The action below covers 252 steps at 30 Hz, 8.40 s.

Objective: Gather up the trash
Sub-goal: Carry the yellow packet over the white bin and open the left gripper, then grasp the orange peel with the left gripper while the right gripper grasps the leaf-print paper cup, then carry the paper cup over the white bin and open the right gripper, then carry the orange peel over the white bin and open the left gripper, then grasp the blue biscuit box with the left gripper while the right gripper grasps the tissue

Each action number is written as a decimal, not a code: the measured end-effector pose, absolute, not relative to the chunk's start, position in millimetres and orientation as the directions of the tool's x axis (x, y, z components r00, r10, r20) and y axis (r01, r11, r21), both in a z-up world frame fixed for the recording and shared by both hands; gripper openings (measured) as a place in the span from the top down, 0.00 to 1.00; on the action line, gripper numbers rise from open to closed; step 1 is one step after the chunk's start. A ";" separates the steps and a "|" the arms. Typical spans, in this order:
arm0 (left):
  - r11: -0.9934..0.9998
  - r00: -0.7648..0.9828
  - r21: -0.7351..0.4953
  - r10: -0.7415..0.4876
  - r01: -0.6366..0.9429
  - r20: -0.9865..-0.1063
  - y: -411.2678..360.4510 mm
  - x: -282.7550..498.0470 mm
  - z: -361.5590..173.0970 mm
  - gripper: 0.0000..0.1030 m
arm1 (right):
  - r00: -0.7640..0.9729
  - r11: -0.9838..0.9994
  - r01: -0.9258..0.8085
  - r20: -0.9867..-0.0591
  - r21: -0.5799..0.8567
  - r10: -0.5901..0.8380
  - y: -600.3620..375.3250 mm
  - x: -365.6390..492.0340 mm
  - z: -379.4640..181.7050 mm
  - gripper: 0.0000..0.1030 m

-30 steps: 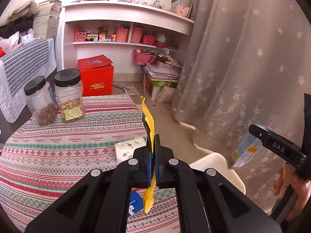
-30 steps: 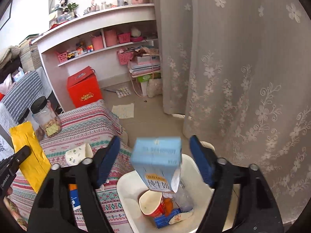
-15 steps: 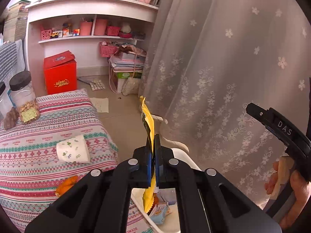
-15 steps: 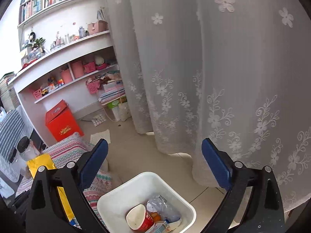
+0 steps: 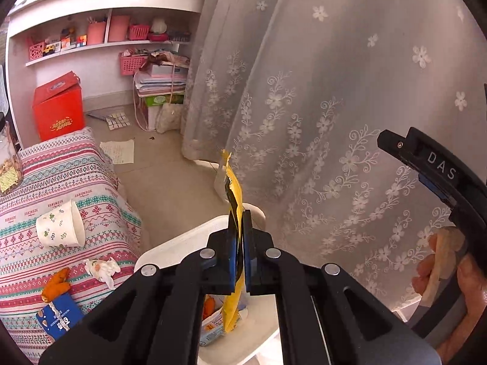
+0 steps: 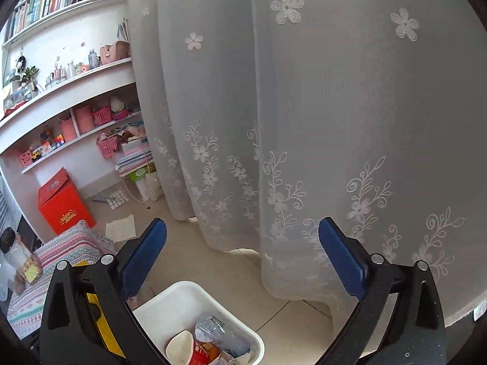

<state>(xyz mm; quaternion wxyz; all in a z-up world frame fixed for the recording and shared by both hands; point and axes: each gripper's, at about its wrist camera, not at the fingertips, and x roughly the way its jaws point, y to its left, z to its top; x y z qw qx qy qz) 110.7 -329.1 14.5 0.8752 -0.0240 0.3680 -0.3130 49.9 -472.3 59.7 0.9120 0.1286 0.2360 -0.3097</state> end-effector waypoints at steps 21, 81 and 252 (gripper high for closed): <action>0.876 0.564 -0.044 -0.347 0.480 -0.749 -314.5 113.0 -25.7 0.12 | 0.683 0.823 0.567 -0.536 -0.039 -0.496 -450.9 70.6 56.6 0.07; 0.944 0.381 -0.331 -0.308 0.007 -0.872 59.3 161.2 -68.8 0.88 | 0.678 0.345 -0.665 -0.729 -0.662 -0.093 -113.5 235.2 -96.0 0.07; 0.917 0.231 -0.003 -0.103 0.398 -0.967 -68.2 143.4 -111.7 0.44 | 0.474 0.997 0.066 -0.881 0.051 0.014 -285.2 178.3 -56.7 0.07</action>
